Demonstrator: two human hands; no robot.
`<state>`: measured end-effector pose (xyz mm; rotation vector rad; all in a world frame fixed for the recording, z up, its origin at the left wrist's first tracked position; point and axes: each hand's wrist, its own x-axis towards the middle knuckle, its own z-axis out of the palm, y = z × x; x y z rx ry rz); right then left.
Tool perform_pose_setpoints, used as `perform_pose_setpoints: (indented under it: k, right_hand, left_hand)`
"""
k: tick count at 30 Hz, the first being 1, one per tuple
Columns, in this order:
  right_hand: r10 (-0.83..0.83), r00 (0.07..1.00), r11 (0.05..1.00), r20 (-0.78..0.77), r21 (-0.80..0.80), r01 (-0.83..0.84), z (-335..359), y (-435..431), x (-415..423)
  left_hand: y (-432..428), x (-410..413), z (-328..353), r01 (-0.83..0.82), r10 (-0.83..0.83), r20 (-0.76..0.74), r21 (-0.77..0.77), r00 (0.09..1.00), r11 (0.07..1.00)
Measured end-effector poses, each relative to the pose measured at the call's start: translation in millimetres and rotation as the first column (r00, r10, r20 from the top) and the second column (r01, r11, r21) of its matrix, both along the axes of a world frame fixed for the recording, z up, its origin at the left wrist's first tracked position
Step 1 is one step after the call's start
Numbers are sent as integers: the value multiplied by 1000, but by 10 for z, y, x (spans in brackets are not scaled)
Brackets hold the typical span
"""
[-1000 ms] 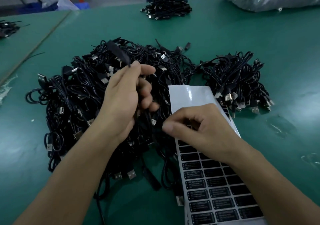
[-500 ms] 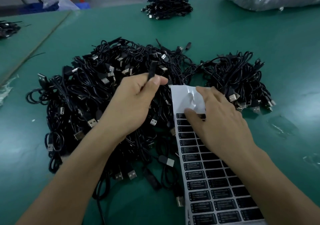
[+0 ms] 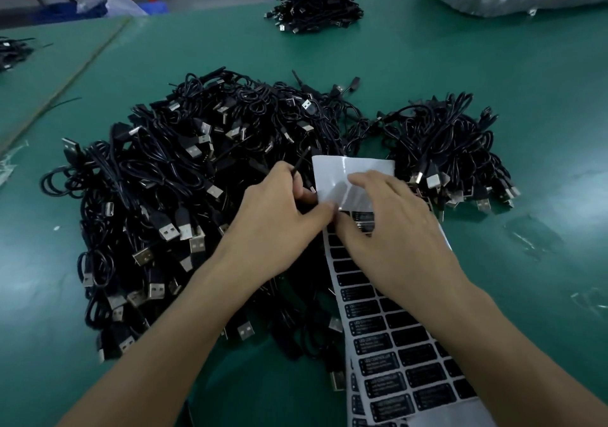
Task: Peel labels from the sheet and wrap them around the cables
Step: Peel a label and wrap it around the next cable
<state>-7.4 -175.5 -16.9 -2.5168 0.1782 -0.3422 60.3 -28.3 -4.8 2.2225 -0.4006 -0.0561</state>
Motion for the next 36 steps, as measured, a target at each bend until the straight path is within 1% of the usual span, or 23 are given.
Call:
perform_pose_setpoints:
  k: [3,5,7,9,12,15,20,22,24,29,36]
  right_hand:
    - [63,997,991,43,112,-68,-20,51,5]
    - [89,994,984,64,152,-98,-36,73,14]
    - [77,992,978,101,184,-95,-40,63,18]
    - [23,990,975,136,216,-52,-34,22,34]
    - [-53,989,976,138,217,22,-26,-35,61]
    - [-63,994,955,92,294,33,-36,-31,68]
    - [-75,993,890,90,455,26,-39,0,84]
    - [-88,990,869,112,494,21,-28,-7,86]
    - [-95,987,871,132,490,18,-24,-12,83]
    - [-130,978,934,162,352,66,-43,-13,72]
    - [-128,961,967,244,245,67,-47,13,48]
  left_hand:
    - [17,16,-1,-28,28,15,-7,999,1000]
    - [26,26,11,-23,24,42,-28,999,999]
    - [29,32,21,-26,31,76,-67,997,997]
    - [38,44,40,-43,54,68,-143,996,989]
    - [50,58,79,-98,95,-23,-289,995,952]
    - [29,47,127,-149,95,-145,-425,985,893]
    - [28,23,186,-166,-17,-333,-513,943,842]
    - [47,34,200,-150,-77,-372,-543,925,826]
    - [52,31,208,-146,-95,-393,-542,915,828]
    - [48,33,197,-170,-54,-389,-519,920,838]
    - [44,40,152,-171,-50,-383,-521,922,836]
